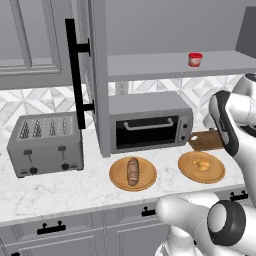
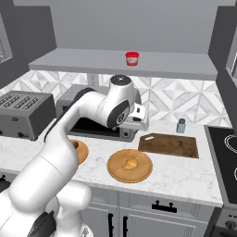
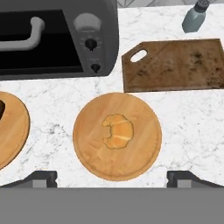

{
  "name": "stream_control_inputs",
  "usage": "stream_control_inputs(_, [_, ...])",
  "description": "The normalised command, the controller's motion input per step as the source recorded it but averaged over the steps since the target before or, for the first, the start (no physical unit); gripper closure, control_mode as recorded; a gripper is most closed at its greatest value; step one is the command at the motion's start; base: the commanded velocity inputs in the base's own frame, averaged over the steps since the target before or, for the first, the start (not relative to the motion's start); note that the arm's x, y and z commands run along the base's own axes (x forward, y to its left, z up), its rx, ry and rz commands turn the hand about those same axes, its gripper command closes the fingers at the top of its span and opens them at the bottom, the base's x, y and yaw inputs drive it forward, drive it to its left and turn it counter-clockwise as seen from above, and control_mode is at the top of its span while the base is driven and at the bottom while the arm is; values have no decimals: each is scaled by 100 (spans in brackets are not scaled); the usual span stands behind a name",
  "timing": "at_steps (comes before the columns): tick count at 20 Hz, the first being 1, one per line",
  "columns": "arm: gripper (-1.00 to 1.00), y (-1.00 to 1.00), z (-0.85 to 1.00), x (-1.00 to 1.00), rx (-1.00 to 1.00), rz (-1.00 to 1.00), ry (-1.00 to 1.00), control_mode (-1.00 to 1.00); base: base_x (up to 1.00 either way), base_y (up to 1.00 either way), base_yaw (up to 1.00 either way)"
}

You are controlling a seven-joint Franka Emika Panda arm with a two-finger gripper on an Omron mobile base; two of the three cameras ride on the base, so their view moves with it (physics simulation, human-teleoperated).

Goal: From the different types of pastries on the counter, select a croissant and place it on the cutting board. Then retrieve a jar of jam from the cabinet and place it alongside the croissant on the cutting board.

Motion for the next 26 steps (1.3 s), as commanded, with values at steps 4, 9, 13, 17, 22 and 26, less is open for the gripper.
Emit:
stream_control_inputs(4, [-100, -6, -25, 0, 0, 0, 2, -100, 0, 0, 0])
stream_control_inputs(9, [-100, 0, -29, 0, 0, 0, 3, -100, 0, 0, 0])
stream_control_inputs(13, [-100, 0, -30, 0, 0, 0, 1, -100, 0, 0, 0])
stream_control_inputs(17, [-100, 0, -37, 0, 0, 0, 0, -100, 0, 0, 0])
stream_control_inputs(22, [-100, 0, -38, 1, -2, 0, 0, -100, 0, 0, 0])
stream_control_inputs(26, [-100, 0, -34, 19, -4, 0, 0, -100, 0, 0, 0])
